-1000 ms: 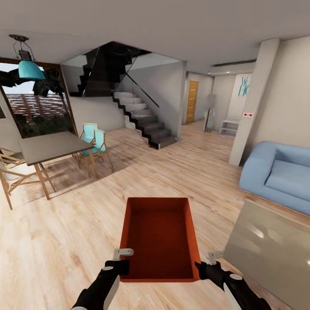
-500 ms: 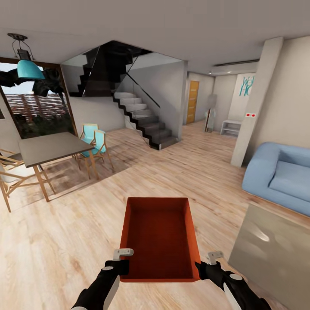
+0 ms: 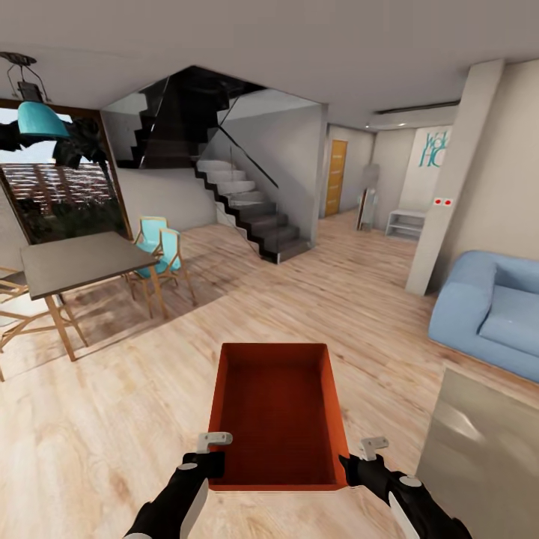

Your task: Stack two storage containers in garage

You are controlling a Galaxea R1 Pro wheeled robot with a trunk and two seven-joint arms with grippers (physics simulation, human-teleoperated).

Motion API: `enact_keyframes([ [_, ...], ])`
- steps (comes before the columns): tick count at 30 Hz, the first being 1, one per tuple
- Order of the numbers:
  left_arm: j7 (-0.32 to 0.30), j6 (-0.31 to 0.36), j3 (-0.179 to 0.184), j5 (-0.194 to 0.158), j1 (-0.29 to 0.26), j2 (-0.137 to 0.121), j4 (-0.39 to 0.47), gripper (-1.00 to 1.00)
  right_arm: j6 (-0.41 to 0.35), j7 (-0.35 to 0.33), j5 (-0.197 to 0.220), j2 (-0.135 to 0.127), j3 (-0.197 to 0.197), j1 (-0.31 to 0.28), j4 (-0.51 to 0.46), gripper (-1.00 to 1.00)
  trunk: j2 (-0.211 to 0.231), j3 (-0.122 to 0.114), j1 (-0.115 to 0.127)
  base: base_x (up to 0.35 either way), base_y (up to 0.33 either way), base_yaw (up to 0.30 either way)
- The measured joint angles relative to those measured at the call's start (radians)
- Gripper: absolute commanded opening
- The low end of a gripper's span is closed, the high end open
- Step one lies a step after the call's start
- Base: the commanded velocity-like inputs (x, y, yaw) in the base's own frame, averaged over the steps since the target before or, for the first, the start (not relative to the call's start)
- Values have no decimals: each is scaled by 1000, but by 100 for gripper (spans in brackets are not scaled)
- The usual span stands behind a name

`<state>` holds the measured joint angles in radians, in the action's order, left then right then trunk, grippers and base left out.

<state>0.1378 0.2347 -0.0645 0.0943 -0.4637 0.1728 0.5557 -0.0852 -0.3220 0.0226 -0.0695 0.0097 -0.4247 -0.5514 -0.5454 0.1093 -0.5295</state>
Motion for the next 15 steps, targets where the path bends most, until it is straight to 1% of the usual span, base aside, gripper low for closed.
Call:
enact_keyframes([
  [15,0,0,-1,0,0,0,0,-100,-1,2,5,0,3,0,0,-100,0,0,0,330,0,0],
])
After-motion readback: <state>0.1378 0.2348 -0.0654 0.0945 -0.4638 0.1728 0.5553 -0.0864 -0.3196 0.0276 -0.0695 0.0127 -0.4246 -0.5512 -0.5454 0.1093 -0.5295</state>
